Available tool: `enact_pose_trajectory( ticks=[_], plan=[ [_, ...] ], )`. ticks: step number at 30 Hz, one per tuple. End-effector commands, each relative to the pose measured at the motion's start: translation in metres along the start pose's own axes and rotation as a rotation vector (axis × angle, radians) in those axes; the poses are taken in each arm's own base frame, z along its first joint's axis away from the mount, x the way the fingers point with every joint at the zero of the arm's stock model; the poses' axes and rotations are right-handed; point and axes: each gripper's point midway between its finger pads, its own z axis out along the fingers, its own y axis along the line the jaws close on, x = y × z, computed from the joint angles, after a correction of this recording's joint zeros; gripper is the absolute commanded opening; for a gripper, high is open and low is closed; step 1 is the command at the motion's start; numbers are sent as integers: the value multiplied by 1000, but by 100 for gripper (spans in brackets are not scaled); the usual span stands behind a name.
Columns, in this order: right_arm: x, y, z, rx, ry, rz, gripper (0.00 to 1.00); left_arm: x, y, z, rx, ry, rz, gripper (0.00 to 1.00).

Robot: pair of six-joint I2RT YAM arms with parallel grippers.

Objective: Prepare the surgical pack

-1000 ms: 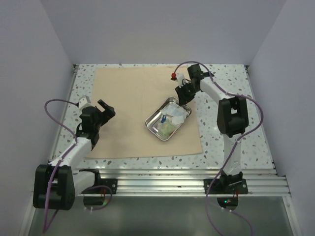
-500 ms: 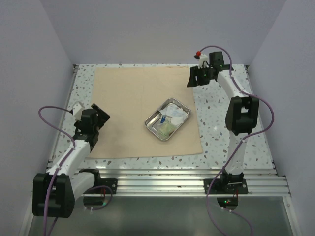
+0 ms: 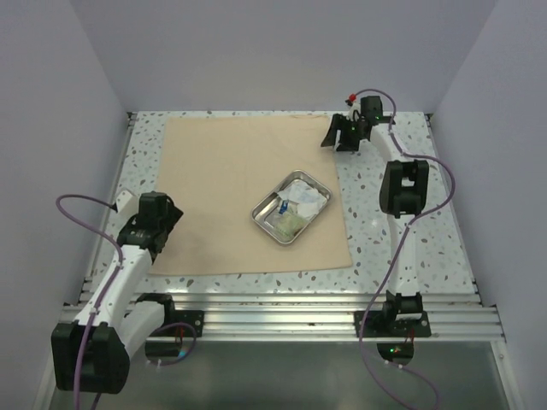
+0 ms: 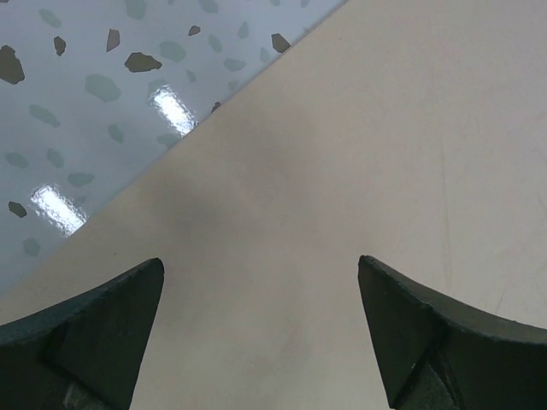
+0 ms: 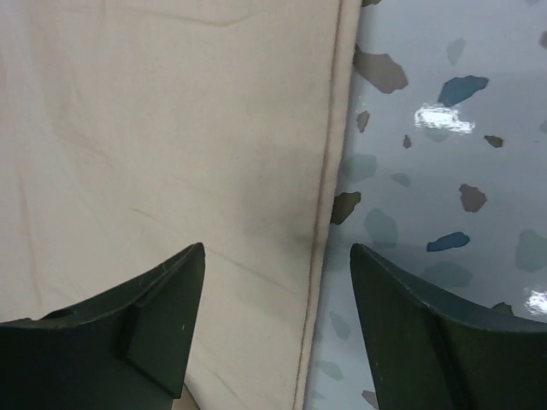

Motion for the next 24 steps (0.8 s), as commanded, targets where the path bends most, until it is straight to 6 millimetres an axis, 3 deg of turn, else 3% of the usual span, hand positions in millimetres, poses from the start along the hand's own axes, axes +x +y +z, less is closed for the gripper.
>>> enact_pose_trajectory(
  ticks=[1,5,14,19,21,24],
  plan=[
    [-17,-1,3,3,-51,67,72,2,16,0,-56,-13,-37,100],
    [-9,-8,12,7,-44,90,71,8,22,4,-69,-3,-36,100],
    [7,-1,34,-26,-8,109,50,23,37,14,-136,39,-12,100],
    [6,7,39,-49,-14,128,22,37,48,19,-173,82,0,99],
    [5,8,39,-54,-25,141,2,41,50,21,-182,99,-1,99],
    [-3,9,32,-45,-65,159,0,51,53,27,-195,135,11,99]
  ],
)
